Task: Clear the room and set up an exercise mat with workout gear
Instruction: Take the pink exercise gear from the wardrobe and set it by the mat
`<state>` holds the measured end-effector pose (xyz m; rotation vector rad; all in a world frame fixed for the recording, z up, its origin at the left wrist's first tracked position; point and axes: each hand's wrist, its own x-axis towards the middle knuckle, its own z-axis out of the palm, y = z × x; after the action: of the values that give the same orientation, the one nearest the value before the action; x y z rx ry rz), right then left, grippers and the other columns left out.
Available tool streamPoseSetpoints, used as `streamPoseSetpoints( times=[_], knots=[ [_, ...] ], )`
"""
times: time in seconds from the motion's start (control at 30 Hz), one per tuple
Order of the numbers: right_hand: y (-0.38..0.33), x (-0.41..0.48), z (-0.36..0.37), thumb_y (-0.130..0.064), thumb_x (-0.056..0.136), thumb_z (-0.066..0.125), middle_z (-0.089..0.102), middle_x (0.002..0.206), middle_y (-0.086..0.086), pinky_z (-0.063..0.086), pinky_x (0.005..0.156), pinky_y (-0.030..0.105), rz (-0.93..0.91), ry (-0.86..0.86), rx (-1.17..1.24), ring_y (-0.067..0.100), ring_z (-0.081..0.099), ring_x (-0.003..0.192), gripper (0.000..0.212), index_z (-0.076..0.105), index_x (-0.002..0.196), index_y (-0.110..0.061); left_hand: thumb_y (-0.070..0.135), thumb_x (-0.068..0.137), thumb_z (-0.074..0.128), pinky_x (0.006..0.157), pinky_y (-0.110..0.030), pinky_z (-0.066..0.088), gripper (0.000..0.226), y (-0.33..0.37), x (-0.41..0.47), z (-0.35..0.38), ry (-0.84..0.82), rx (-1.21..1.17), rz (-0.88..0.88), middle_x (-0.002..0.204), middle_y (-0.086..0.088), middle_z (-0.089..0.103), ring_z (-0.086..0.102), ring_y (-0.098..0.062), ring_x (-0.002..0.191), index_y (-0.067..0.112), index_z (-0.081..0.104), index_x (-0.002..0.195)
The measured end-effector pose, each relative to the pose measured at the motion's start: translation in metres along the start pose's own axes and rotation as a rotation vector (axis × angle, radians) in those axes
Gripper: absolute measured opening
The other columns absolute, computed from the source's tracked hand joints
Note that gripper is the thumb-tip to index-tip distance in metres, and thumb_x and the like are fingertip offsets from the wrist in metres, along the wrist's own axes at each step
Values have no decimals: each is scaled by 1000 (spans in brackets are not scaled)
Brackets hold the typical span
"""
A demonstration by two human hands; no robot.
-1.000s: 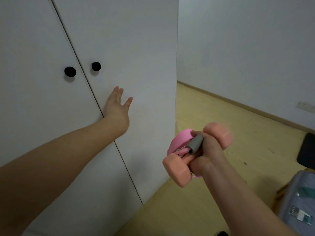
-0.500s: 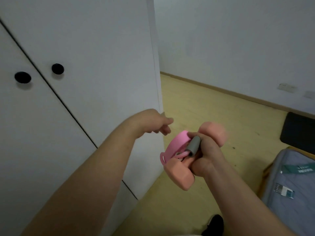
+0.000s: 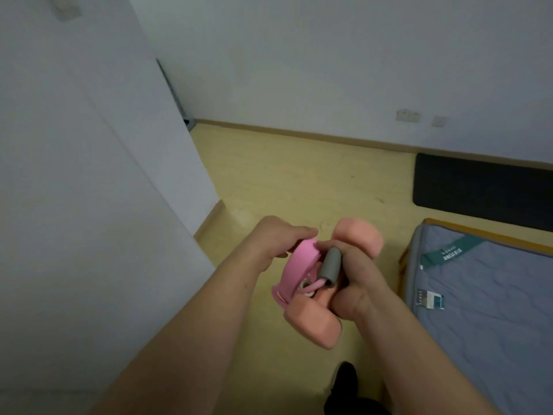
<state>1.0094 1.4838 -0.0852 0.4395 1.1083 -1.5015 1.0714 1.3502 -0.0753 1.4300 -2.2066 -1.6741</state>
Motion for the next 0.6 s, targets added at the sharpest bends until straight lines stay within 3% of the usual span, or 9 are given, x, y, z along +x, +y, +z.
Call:
streamPoseSetpoints(
  times=[0.13,0.27,0.33,0.43,0.53,0.6],
  knots=[
    [-52,20,-7,-10,78,73,61,71,11,58,64,42,-23,32,24,27,58,63,14,65,89,-11,18,76,79,61,-33,46,23,37,42,29,14,-69,-18,64,-9,60,56,-24,61,2,65,70],
    [-118,33,-11,-13,80,74,71,77,8,53,88,40,-74,65,35,24,63,76,19,75,98,-8,10,83,71,66,-35,51,16,80,96,44,36,-190,-23,76,-18,62,59,-25,65,-4,65,81],
    [-150,42,-14,-14,84,72,70,64,7,53,71,32,-92,97,66,21,61,57,9,75,84,-6,13,89,65,64,-33,53,21,98,121,44,24,-273,-32,79,-17,64,61,-24,65,-8,67,93],
    [-197,57,-18,-15,86,72,62,55,5,49,46,25,-132,158,153,17,54,43,18,65,70,-10,15,94,54,60,-31,43,22,127,154,45,-1,-372,35,68,-11,64,59,-24,60,-3,67,93],
    [-239,71,-16,-20,87,73,53,51,5,46,39,25,-148,200,220,18,49,41,25,59,69,-12,14,97,49,61,-33,50,25,158,192,51,-50,-400,138,74,-21,71,68,-32,63,-6,64,96],
    [-271,85,-14,-20,89,72,52,56,7,47,47,29,-178,224,249,19,49,48,26,57,70,-10,15,97,50,54,-31,51,25,179,228,58,-46,-359,210,68,-19,69,66,-31,58,-6,64,95]
  ],
)
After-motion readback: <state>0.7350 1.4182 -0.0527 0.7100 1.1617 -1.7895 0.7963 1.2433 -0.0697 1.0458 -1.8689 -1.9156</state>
